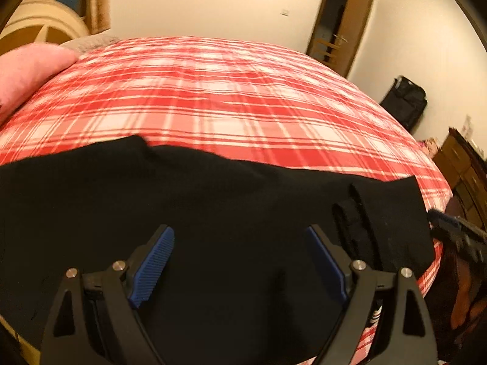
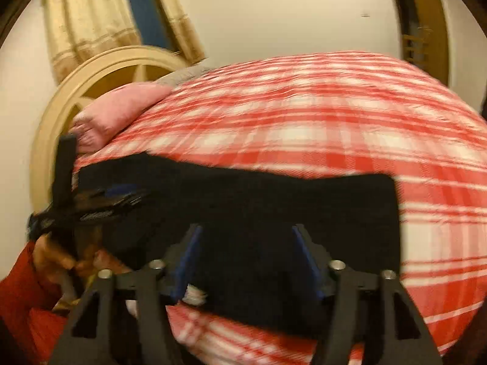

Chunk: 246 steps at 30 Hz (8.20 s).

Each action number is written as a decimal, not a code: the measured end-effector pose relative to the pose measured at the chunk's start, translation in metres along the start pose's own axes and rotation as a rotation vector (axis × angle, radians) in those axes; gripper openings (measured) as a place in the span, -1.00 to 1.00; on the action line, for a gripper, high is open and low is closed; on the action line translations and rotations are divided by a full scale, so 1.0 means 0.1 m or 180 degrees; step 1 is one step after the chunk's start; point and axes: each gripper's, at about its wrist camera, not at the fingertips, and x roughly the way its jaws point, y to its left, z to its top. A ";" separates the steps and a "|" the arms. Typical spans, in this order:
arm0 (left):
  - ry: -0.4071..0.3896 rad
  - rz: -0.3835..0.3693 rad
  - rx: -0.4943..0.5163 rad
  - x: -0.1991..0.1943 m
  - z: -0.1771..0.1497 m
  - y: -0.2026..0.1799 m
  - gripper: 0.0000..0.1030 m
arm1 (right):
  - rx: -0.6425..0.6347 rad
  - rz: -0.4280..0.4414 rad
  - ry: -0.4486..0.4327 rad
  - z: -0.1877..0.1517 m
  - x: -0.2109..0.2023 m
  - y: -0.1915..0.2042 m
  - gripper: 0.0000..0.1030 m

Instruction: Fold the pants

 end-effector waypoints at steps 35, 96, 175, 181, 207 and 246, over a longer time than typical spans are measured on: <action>0.0346 -0.1008 0.0110 0.26 -0.02 -0.63 0.75 | 0.0322 -0.0412 -0.0320 -0.05 -0.11 -0.42 -0.97; -0.0171 -0.0383 0.0128 -0.17 0.29 -0.24 0.18 | 0.0253 -0.0514 -0.0525 0.21 -0.20 -0.62 -0.97; -0.0825 0.1486 -0.2485 -1.05 -1.00 2.79 0.77 | -0.0647 0.0458 -0.0262 0.22 0.92 1.13 -0.80; -0.0978 0.1252 -0.2863 -0.99 -1.04 3.06 0.78 | -0.0540 0.0412 -0.0230 0.22 0.92 1.05 -0.80; -0.1420 0.0547 -0.0911 -1.47 -0.03 1.30 -0.49 | 0.0836 -0.0362 -0.0678 0.33 0.00 -0.54 -0.79; -0.0579 -0.0047 -0.0287 -0.55 0.26 0.24 0.90 | 0.1378 0.0238 -0.0024 -0.17 0.00 -0.80 0.33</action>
